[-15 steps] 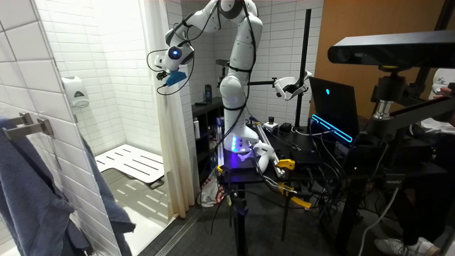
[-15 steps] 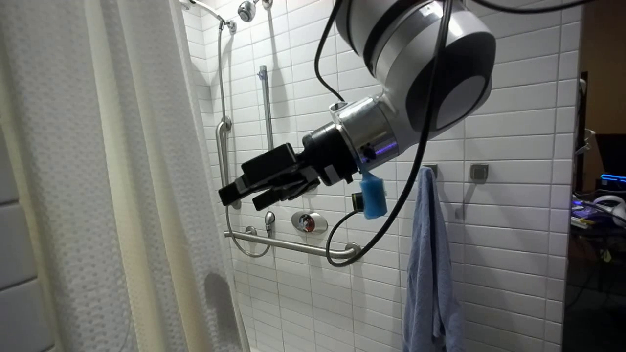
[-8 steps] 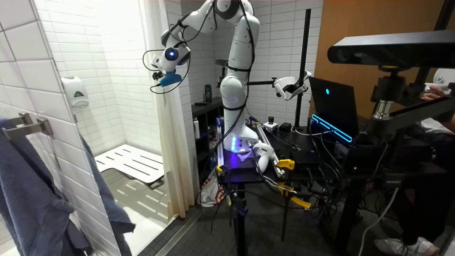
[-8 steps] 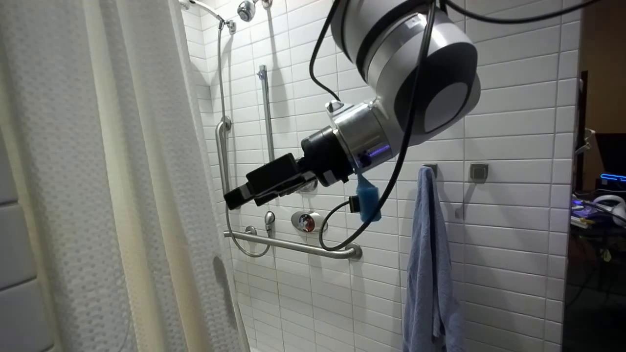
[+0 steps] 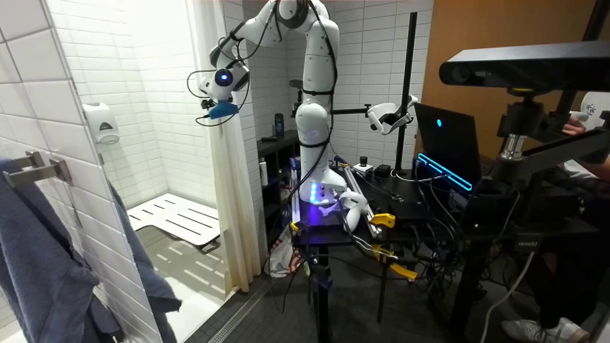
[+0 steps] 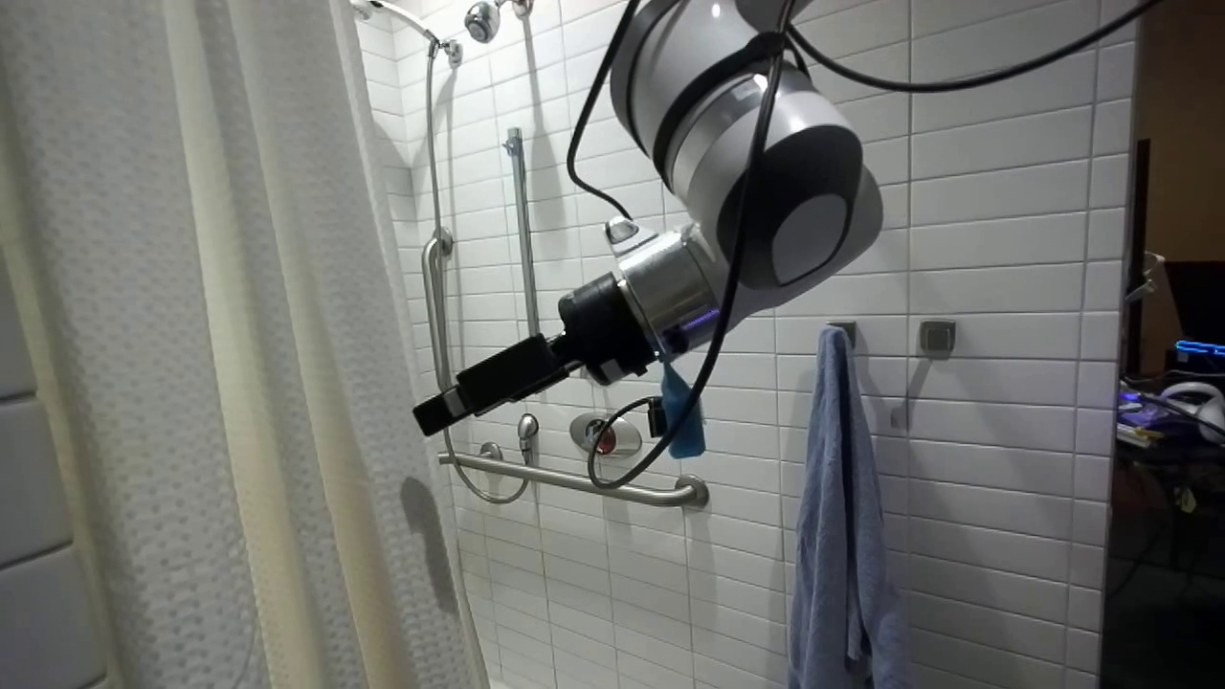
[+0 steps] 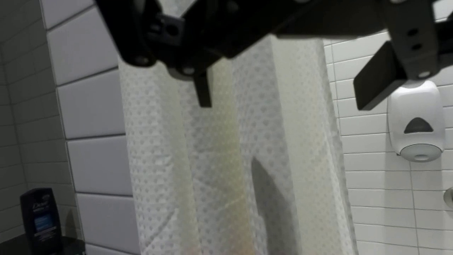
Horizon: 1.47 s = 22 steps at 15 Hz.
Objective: Close the curtain railing
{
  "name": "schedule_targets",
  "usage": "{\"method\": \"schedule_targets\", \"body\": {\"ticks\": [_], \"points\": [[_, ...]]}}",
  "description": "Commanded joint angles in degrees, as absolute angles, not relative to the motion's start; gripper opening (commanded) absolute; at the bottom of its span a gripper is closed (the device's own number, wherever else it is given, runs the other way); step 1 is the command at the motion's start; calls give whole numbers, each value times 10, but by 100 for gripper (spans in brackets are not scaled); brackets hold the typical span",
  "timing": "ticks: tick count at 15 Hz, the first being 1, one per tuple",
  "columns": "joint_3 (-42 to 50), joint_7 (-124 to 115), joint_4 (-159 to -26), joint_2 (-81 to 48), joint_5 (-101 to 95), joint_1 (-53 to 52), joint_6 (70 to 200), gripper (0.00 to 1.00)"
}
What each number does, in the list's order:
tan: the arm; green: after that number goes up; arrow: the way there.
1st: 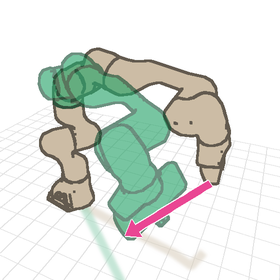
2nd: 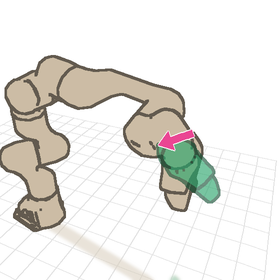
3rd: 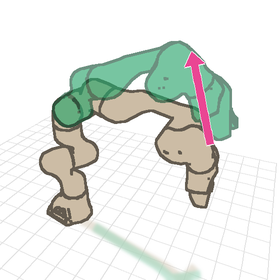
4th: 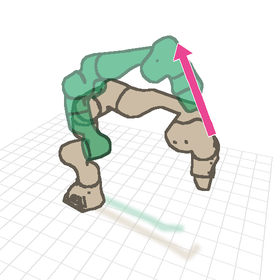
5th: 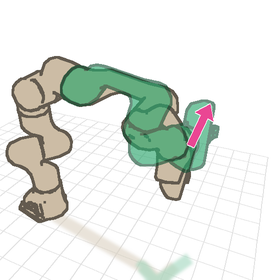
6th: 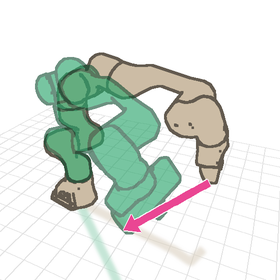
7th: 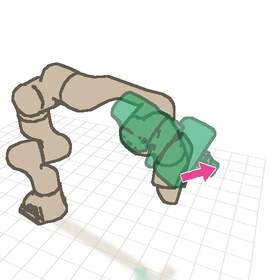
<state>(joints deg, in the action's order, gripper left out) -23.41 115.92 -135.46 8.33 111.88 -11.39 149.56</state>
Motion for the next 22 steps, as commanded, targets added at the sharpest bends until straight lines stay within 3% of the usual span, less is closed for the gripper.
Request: {"method": "schedule_targets", "body": {"ticks": [1,8,22], "points": [[-219,1199,-1310,31,1100,-122,1495,100],[-184,1176,-1253,-32,953,-133,1407,100],[-169,1248,-1168,-101,1072,-166,1454,100]]}}
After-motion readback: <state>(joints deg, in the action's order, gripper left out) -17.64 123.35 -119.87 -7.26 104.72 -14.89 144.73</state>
